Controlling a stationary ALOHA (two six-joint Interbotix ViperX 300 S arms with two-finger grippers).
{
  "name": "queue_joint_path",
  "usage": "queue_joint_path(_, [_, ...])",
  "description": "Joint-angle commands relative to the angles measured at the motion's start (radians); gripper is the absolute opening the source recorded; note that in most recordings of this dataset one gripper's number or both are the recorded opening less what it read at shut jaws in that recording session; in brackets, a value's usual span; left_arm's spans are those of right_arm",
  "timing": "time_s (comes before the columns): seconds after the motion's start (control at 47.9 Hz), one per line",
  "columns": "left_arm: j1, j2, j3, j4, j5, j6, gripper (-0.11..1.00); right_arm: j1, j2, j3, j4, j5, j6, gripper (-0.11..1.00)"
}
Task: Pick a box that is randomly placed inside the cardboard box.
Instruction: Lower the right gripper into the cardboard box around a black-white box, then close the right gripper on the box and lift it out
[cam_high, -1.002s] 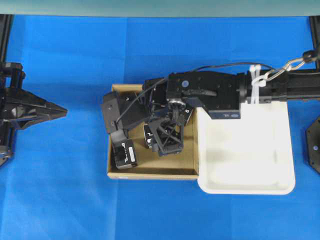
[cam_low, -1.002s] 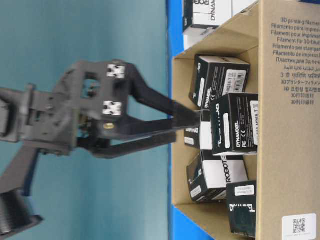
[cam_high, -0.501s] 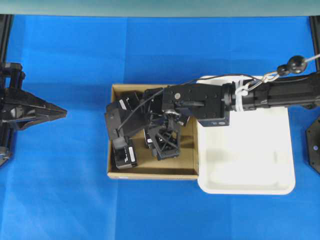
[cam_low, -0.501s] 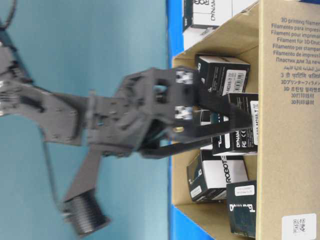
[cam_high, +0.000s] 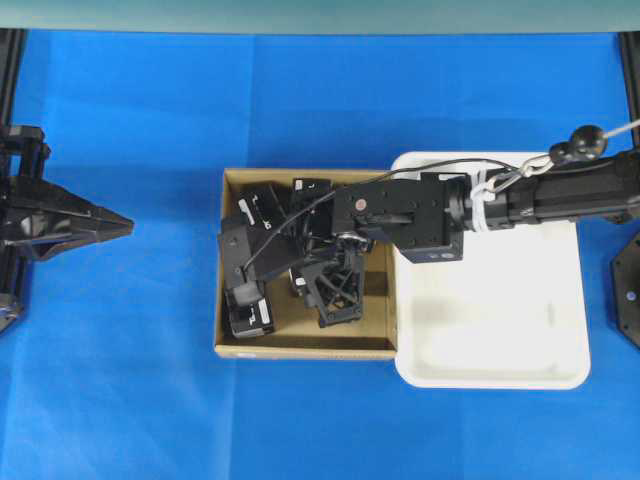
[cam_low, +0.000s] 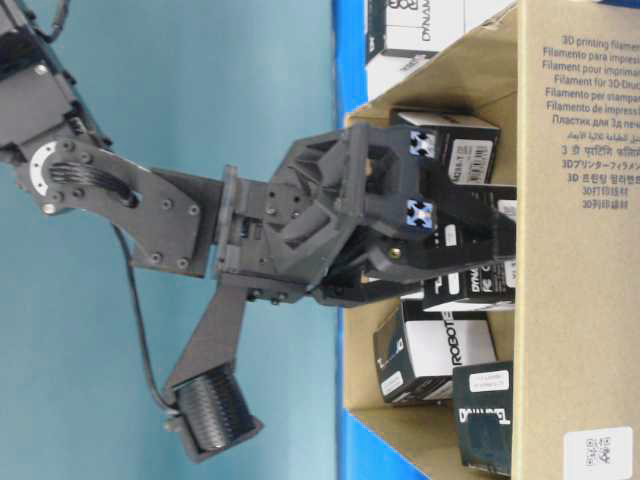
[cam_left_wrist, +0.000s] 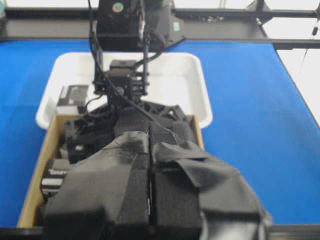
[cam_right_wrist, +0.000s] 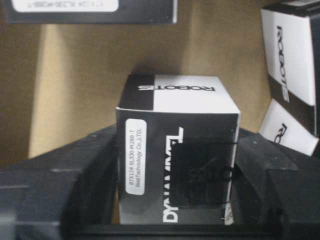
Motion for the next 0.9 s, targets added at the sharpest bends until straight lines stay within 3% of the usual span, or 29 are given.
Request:
queue_joint_path(0.0, [-0.003,0.003,-0.031,0.0,-0.003,0.0,-0.06,0.006,-0.038,-0.025,0.005,0.038,0.003,0.58])
queue_joint_path(0.23, [-0.002,0.005,-0.031,0.0,0.0,0.0,-0.06,-0.017,-0.167,-0.1,0.005,0.21,0.049,0.58])
queue_joint_path(0.522, [-0.002,0.002,-0.031,0.002,0.015,0.0,-0.06,-0.169,-0.471,-0.097,0.003,0.442,0.091,0.58])
queue_joint_path(0.689, [-0.003,0.002,-0.031,0.002,0.015,0.0,-0.06,-0.262,-0.637,0.009,0.0,0.491,0.083,0.58])
queue_joint_path(0.877, [-0.003,0.002,-0.031,0.002,0.017,0.0,-0.06,-0.325,-0.753,0.227,-0.002,0.466,0.023,0.58])
